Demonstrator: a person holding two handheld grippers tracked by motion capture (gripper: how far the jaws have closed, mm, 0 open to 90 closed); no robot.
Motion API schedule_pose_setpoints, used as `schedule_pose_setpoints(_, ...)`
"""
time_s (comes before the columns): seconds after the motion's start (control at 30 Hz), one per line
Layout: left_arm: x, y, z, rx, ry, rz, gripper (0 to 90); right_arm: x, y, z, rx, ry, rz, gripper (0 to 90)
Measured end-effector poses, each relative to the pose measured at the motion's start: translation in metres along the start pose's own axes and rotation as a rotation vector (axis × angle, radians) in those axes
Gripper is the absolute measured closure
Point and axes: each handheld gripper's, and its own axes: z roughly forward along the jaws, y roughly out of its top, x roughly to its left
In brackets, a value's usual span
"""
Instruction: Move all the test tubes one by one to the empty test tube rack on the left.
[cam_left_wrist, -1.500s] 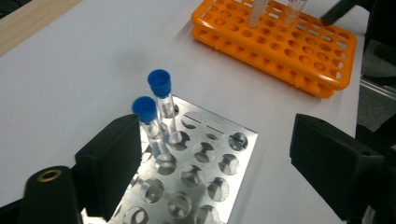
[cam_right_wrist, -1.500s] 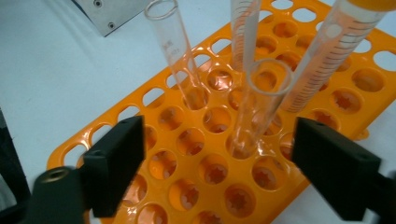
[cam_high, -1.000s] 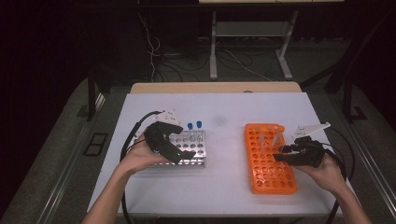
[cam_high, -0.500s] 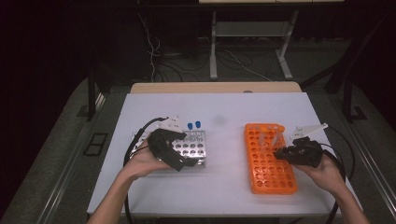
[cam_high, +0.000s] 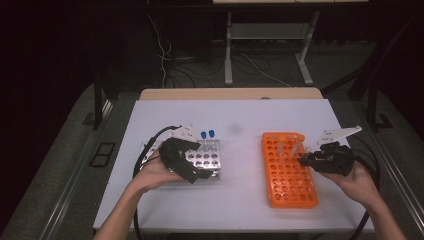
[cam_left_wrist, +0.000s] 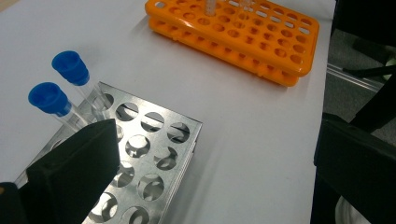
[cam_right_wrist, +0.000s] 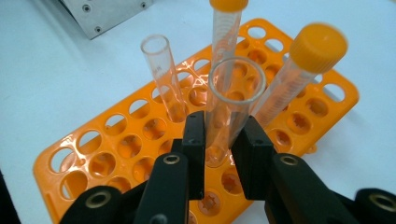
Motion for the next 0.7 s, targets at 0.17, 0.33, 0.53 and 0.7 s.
schedule_pose_setpoints(0.17, -0.001, 0.001, 0.000, -0.001, -0.002, 0.001, 0.0, 0.002, 0.006, -0.009, 0.000, -0.005, -0.013, 74.8)
schedule_pose_setpoints(0.33, -0.001, 0.003, -0.001, -0.001, -0.004, 0.005, 0.0, 0.006, 0.012, -0.017, -0.001, 0.002, -0.025, 74.8)
schedule_pose_setpoints(0.53, -0.002, 0.006, -0.001, 0.000, -0.007, 0.012, 0.0, 0.014, 0.025, -0.030, -0.007, 0.018, -0.047, 74.8)
schedule_pose_setpoints(0.7, -0.003, 0.007, 0.000, 0.005, -0.009, 0.014, 0.0, 0.025, 0.040, -0.040, -0.014, 0.038, -0.080, 74.8)
